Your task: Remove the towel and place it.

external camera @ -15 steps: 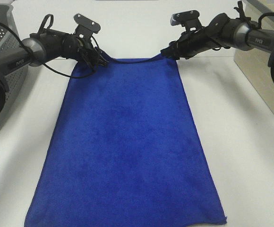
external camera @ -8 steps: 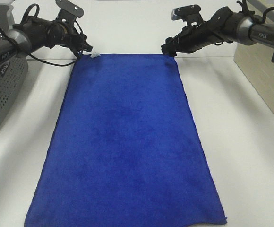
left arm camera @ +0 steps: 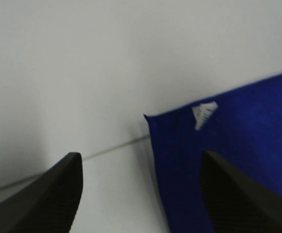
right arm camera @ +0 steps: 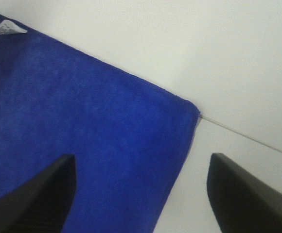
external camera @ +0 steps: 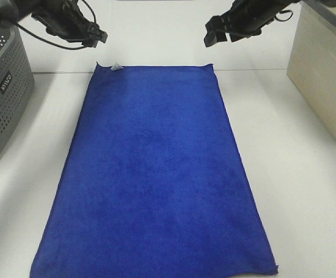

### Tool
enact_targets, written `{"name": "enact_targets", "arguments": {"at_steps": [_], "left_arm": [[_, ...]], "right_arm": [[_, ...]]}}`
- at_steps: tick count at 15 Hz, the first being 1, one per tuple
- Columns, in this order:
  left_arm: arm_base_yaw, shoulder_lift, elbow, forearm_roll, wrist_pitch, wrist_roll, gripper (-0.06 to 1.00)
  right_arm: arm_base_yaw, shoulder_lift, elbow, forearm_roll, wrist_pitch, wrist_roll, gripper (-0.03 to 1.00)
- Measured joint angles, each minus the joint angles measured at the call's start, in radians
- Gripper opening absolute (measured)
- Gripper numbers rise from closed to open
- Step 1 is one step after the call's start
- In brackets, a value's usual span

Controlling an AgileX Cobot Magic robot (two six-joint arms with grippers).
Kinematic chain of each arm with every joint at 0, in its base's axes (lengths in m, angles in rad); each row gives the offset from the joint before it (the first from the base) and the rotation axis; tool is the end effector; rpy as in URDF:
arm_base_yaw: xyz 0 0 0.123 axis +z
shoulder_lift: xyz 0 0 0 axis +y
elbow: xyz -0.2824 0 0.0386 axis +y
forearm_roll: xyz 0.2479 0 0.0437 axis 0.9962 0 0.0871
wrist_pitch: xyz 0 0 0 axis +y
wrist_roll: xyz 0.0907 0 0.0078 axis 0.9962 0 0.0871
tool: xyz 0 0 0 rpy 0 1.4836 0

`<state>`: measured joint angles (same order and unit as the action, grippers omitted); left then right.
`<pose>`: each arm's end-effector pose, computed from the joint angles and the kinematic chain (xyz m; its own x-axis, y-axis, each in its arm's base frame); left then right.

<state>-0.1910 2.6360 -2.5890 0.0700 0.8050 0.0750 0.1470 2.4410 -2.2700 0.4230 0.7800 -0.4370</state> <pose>0.5713 -0.1058 0.1950 -0.6548 0.2520 -0.7126 0.2363 0.9638 0.1236 0.5422 0.1069 0.2128 -0.6733 -0.2225 -0.7051 -0.4244 0.8972 0.1221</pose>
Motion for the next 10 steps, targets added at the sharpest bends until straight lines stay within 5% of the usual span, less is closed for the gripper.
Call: {"name": "enact_targets", "arguments": {"at_steps": [3, 5, 10], "left_arm": [[0.0, -0.114, -0.003, -0.1, 0.303, -0.055, 0.69], [0.0, -0.197, -0.003, -0.105, 0.403, -0.121, 0.69], [0.025, -0.297, -0.003, -0.118, 0.407, -0.12, 0.69]], "right_arm": [[0.0, -0.134, 0.0, -0.091, 0.223, 0.231, 0.74], [0.0, -0.221, 0.0, -0.199, 0.372, 0.382, 0.75], [-0.07, -0.319, -0.008, -0.159, 0.436, 0.437, 0.75]]}}
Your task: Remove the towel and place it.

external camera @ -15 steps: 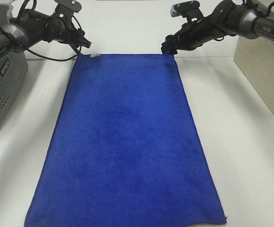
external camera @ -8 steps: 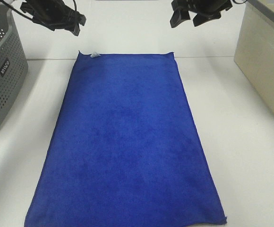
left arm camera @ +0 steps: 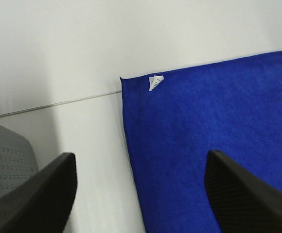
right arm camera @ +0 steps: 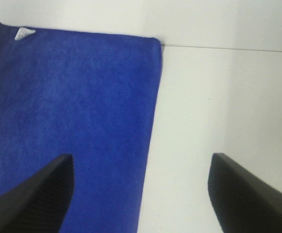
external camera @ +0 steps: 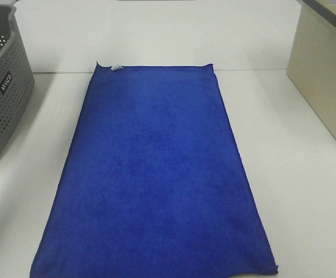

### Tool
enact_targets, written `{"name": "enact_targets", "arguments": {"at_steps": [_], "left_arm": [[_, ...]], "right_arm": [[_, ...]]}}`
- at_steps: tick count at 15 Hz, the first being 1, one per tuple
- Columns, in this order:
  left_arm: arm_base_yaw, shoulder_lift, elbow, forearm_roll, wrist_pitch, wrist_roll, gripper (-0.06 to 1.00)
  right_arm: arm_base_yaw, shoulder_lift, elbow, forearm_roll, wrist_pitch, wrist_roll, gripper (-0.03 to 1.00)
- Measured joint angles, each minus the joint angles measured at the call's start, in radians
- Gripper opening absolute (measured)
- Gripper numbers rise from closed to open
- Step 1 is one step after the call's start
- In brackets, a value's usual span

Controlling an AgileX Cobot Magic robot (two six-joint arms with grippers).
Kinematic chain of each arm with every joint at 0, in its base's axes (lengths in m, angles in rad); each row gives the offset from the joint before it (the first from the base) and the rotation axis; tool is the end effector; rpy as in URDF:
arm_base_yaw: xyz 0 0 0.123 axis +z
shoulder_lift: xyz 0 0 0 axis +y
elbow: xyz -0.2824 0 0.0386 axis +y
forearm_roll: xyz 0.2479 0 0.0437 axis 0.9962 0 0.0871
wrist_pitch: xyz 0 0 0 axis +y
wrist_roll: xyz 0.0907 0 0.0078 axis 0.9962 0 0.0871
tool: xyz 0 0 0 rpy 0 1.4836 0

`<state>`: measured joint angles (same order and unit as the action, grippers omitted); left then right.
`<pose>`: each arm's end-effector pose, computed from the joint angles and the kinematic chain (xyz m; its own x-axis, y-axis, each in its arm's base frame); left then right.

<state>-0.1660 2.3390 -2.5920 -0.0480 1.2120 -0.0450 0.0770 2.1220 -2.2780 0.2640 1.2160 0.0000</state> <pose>0.5038 -0.0886 0.3340 -0.7653 0.0656 -0.6404 0.1466 0.9864 -0.0741 0.4662 0.0583 0.3526 -0.8339 0.0266 -0.5513 -0.1369 0.9577 0.2533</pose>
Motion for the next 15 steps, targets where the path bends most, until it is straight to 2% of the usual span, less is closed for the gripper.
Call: {"name": "enact_targets", "arguments": {"at_steps": [2, 4, 6, 7, 9, 11, 12, 13, 14, 15], "left_arm": [[0.063, -0.036, 0.0, -0.004, 0.001, 0.012, 0.69], [0.129, -0.084, 0.0, -0.005, 0.002, 0.015, 0.69], [0.162, -0.134, 0.018, -0.01, 0.002, 0.03, 0.69], [0.166, -0.176, 0.076, -0.01, 0.002, 0.045, 0.69], [0.164, -0.329, 0.288, -0.009, 0.002, 0.087, 0.69], [0.164, -0.513, 0.564, 0.005, 0.002, 0.112, 0.69], [0.164, -0.62, 0.691, 0.031, 0.002, 0.118, 0.69], [0.164, -0.715, 0.825, 0.066, 0.002, 0.123, 0.69], [0.164, -0.768, 0.876, 0.082, 0.002, 0.124, 0.69], [0.164, -0.873, 0.992, 0.119, 0.002, 0.124, 0.69]], "right_arm": [[-0.087, -0.029, 0.0, 0.017, 0.001, 0.02, 0.75], [-0.144, -0.067, 0.0, -0.014, 0.001, 0.021, 0.75], [-0.15, -0.137, 0.043, -0.052, 0.0, 0.007, 0.75], [-0.15, -0.202, 0.119, -0.058, 0.0, -0.006, 0.75], [-0.149, -0.361, 0.329, -0.067, 0.0, -0.024, 0.75], [-0.149, -0.578, 0.555, -0.074, 0.0, -0.025, 0.75], [-0.149, -0.64, 0.617, -0.074, 0.0, -0.026, 0.75], [-0.149, -0.812, 0.795, -0.077, 0.001, -0.027, 0.75], [-0.149, -0.87, 0.851, -0.08, 0.001, -0.029, 0.75], [-0.149, -0.966, 0.944, -0.084, 0.003, -0.032, 0.75]]}}
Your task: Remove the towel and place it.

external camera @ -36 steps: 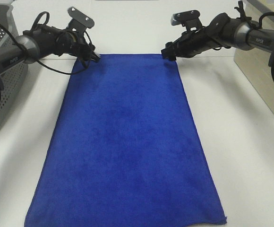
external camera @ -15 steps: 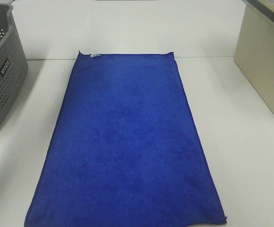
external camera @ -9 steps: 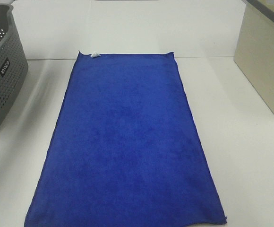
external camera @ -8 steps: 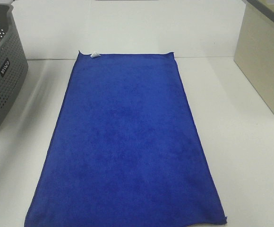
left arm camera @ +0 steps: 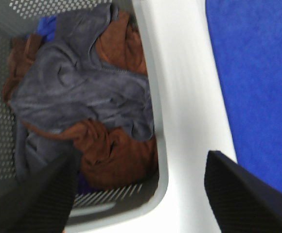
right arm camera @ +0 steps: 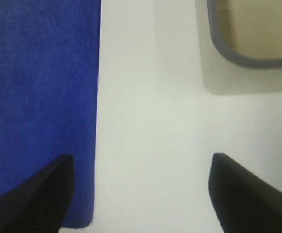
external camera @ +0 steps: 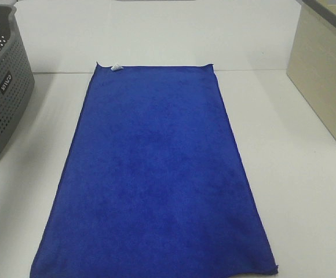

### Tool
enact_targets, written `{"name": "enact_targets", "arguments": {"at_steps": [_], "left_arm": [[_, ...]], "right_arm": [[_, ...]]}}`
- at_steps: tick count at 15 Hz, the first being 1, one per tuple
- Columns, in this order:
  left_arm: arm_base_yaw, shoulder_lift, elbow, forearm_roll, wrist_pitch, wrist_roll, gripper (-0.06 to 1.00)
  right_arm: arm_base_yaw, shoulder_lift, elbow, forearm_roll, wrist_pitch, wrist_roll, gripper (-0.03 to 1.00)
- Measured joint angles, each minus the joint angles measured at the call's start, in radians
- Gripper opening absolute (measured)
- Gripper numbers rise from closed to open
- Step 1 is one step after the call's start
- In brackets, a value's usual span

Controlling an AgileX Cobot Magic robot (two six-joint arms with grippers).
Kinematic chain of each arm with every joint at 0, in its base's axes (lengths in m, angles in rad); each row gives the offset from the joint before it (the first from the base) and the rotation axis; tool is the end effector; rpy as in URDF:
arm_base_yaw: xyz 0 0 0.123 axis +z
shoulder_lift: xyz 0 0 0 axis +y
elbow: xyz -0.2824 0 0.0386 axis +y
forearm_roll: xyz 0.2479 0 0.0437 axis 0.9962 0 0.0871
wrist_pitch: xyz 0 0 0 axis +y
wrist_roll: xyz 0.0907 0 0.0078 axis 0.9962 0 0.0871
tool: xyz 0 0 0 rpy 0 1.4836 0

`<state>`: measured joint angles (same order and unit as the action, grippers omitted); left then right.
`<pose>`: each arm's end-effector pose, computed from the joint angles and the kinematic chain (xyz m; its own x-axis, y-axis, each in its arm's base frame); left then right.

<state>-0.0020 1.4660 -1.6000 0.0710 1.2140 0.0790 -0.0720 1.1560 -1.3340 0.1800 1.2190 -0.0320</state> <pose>0.2983 0.0055 0.4082 -0.8362 0.1051 -0.5383 0.0526 0.9923 0.1120 0.2105 0.0002 0.4109 -0.8109 0.0887 -0.5784 -0.0020 0.9880 0.1543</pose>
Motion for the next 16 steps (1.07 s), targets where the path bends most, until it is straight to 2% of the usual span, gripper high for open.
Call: {"name": "enact_targets", "arguments": {"at_steps": [2, 3, 6, 10, 16], "left_arm": [[0.0, -0.191, 0.187, 0.07, 0.002, -0.004, 0.69], [0.0, -0.374, 0.332, 0.106, 0.002, -0.035, 0.69], [0.0, -0.626, 0.54, 0.112, 0.001, -0.079, 0.69], [0.0, -0.892, 0.723, 0.114, -0.029, -0.109, 0.69], [0.0, -1.285, 0.952, 0.076, -0.035, -0.095, 0.69]], "right_arm": [[0.0, -0.194, 0.161, -0.001, 0.0, -0.001, 0.75], [0.0, -0.37, 0.282, -0.013, 0.001, -0.009, 0.75], [0.0, -0.567, 0.423, -0.036, 0.001, -0.014, 0.75], [0.0, -0.771, 0.555, -0.035, 0.001, -0.069, 0.75], [0.0, -1.137, 0.729, -0.033, 0.001, -0.092, 0.75]]}}
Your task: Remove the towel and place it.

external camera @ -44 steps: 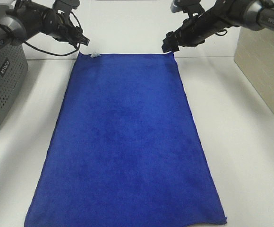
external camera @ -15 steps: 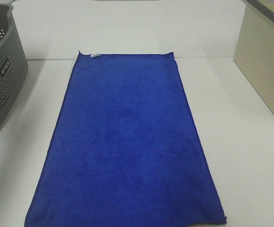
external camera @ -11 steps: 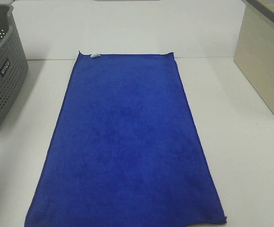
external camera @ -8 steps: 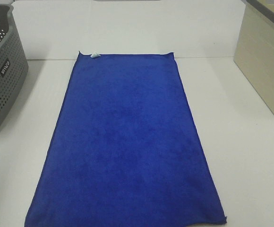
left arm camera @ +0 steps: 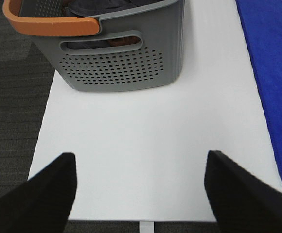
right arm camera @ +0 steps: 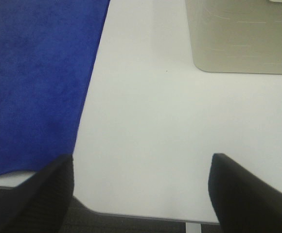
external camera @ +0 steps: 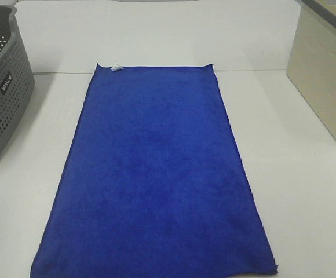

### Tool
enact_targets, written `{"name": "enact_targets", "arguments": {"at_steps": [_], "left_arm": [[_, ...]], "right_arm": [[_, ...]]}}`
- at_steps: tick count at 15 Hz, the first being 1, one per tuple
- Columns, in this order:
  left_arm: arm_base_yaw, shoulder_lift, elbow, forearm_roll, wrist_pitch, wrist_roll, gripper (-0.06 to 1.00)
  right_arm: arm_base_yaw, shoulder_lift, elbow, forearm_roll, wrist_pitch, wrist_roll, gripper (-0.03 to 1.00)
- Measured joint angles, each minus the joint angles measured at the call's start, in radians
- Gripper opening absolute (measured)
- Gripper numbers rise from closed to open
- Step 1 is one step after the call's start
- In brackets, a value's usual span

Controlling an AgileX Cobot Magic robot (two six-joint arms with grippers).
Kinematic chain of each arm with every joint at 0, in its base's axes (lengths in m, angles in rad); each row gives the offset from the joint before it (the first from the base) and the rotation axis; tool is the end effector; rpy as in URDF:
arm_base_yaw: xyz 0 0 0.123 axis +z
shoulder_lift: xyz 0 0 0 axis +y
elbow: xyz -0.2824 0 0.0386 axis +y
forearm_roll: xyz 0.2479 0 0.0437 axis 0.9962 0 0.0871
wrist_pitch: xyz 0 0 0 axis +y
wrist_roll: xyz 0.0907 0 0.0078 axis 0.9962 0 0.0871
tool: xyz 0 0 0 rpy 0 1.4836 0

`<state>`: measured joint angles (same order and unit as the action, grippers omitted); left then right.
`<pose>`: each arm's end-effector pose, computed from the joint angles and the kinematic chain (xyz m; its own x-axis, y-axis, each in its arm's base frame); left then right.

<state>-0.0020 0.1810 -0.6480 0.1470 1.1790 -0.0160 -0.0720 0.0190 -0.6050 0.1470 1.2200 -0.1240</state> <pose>0.0042 0.0123 0.3099 -0.5857 0.0413 -0.8095 -0.0845 0.9902 0.1116 -0.0212 0.0141 0.2937 -0.5109 -0.0357 -0.8589 -0.0838 0.9965 0.0083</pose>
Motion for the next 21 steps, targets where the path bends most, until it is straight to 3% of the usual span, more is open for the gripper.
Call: {"name": "enact_targets", "arguments": {"at_steps": [4, 7, 15, 21], "left_arm": [[0.0, -0.182, 0.093, -0.021, -0.006, 0.082, 0.69], [0.0, -0.187, 0.125, -0.062, -0.079, 0.1, 0.69], [0.0, -0.187, 0.13, -0.085, -0.099, 0.12, 0.69], [-0.003, -0.187, 0.13, -0.183, -0.099, 0.118, 0.69]], "right_arm": [[0.0, -0.023, 0.096, 0.001, -0.011, -0.013, 0.75], [0.0, -0.023, 0.143, 0.001, -0.099, -0.023, 0.75], [0.0, -0.023, 0.146, 0.001, -0.104, -0.025, 0.75], [0.035, -0.023, 0.146, -0.006, -0.104, -0.025, 0.75]]}}
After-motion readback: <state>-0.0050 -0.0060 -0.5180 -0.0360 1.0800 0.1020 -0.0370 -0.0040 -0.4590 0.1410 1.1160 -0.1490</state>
